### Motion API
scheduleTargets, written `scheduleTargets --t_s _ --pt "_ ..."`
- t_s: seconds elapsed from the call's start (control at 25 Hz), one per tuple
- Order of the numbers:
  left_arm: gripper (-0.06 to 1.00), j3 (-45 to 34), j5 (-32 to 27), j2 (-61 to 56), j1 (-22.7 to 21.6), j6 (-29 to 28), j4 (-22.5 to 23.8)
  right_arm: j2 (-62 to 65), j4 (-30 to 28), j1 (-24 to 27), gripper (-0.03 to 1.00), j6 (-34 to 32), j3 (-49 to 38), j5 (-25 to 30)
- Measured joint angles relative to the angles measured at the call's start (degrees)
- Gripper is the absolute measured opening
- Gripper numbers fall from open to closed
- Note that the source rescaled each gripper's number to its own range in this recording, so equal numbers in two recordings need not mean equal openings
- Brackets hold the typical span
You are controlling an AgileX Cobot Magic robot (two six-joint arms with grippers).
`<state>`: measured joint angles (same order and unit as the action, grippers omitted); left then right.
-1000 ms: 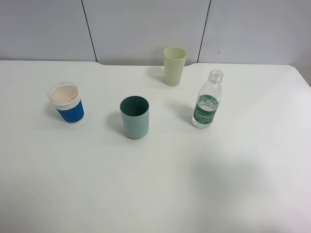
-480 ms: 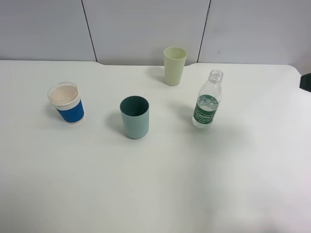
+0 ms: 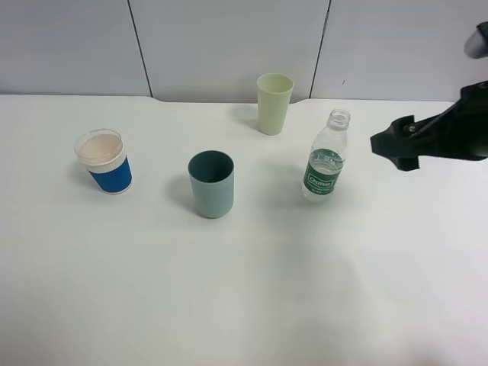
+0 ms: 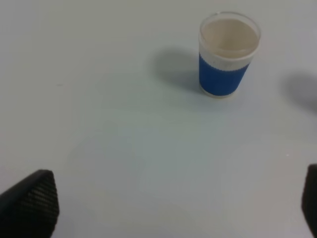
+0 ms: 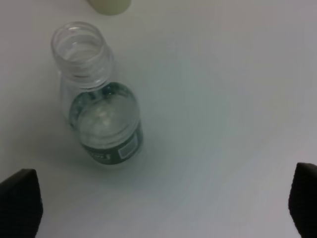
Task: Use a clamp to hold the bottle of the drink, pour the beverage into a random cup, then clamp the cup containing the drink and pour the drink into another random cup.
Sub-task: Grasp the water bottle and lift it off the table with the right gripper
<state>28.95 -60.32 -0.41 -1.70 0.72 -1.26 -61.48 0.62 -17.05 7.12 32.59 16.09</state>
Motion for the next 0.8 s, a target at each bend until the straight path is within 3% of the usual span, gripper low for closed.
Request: scheduleTargets --t_s 0.4,0.8 --pt "1.0 0.0 0.0 0.0 0.0 0.0 0.0 -10.15 0.0 -1.5 1.0 -0.64 0.0 -3.47" --pt "1.0 0.0 0.0 0.0 0.0 0.0 0.0 -19.9 0.0 -1.5 1.0 -0.64 0.0 -10.98"
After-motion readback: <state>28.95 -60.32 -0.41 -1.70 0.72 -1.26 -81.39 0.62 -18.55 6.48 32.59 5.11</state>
